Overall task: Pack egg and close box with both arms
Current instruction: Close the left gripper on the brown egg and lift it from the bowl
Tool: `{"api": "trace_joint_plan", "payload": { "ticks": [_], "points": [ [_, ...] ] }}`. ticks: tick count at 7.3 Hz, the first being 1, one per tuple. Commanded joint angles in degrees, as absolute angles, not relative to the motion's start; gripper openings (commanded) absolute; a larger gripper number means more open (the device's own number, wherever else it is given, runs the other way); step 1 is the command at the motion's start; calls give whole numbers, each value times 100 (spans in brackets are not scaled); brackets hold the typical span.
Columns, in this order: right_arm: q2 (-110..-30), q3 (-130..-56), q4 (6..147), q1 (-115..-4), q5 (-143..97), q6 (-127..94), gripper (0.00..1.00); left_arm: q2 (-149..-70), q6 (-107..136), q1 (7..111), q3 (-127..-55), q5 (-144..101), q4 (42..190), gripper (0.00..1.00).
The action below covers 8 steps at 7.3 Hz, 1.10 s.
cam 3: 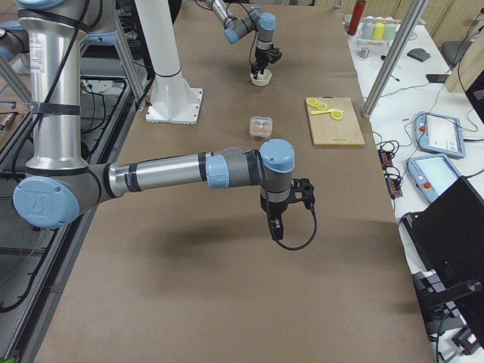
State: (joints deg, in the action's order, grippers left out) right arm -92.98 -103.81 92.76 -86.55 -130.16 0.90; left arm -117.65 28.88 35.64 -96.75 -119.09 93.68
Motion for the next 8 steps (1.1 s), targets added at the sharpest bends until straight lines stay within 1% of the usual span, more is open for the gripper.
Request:
{"api": "trace_joint_plan", "payload": {
  "ticks": [1,3,4,5,7,8],
  "points": [
    [-9308,-10380,9281,-8657,-13017,88,100,-11769,2883,3516,-9650,-11909,9369,70],
    [-9308,-10380,9281,-8657,-13017,88,100,-11777,2874,3472,-9545,-11909,9369,67],
    [-9299,-10380,9281,-8657,-13017,88,100,-11777,2857,3472,-9545,-11909,9378,62],
    [-9299,-10380,9273,-8657,-13017,88,100,-11777,2839,3472,-9545,-11909,9378,52],
    [-9299,-10389,9272,-8657,-13017,88,100,-11777,2839,3472,-9562,-11935,9369,43],
    [-9299,-10389,9272,-8657,-13017,88,100,-11777,2830,3472,-9580,-11953,9369,43]
  ]
}}
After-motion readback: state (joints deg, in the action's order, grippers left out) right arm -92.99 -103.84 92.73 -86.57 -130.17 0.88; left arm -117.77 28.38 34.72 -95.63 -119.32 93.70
